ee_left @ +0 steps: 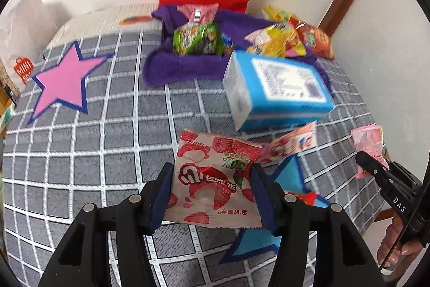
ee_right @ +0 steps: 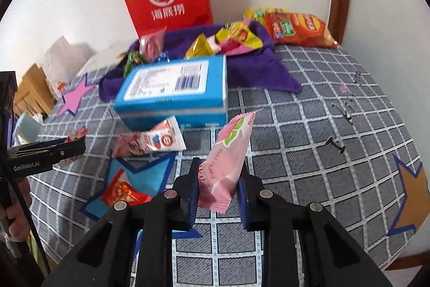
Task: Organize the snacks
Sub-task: 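Carry the strawberry packet in the left tool while the right tool carries the pink candy onto the towel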
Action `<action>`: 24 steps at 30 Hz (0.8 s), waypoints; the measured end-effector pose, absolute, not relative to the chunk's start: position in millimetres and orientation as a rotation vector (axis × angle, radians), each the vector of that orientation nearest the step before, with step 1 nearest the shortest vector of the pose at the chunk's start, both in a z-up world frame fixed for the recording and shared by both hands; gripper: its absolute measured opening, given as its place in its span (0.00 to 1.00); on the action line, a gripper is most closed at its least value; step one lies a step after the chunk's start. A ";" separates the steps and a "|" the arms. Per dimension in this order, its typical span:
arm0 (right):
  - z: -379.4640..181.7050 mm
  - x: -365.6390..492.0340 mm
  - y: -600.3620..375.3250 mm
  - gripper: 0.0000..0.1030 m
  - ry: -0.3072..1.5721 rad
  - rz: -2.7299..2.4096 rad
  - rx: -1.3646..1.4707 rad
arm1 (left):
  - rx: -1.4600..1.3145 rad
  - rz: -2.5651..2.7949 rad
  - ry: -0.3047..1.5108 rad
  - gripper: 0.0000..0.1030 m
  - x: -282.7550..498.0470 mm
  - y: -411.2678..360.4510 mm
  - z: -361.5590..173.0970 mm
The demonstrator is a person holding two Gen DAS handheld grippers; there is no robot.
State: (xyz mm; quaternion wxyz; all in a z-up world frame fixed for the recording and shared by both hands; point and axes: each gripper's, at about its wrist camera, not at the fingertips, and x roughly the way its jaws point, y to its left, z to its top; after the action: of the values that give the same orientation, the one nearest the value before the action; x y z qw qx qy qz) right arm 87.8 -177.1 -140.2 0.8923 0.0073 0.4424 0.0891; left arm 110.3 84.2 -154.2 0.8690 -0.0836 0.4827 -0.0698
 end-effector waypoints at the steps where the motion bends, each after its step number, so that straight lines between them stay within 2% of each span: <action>1: -133.8 86.6 -177.5 0.24 0.904 0.182 0.012 | -0.176 -0.148 0.999 0.53 109.7 84.0 -148.0; 12: -84.7 104.6 -182.4 0.24 0.821 0.182 0.017 | -0.172 -0.166 0.919 0.53 124.9 77.9 -97.1; 24: -56.4 197.6 -184.6 0.24 0.783 0.203 0.051 | -0.191 -0.117 0.870 0.53 194.9 88.9 -66.4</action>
State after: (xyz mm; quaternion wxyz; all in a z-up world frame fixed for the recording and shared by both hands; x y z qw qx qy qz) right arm 197.6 -184.6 -56.4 0.9189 0.0246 0.3811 0.0988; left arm 194.9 88.9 -66.4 0.9007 -0.0923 0.4206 -0.0567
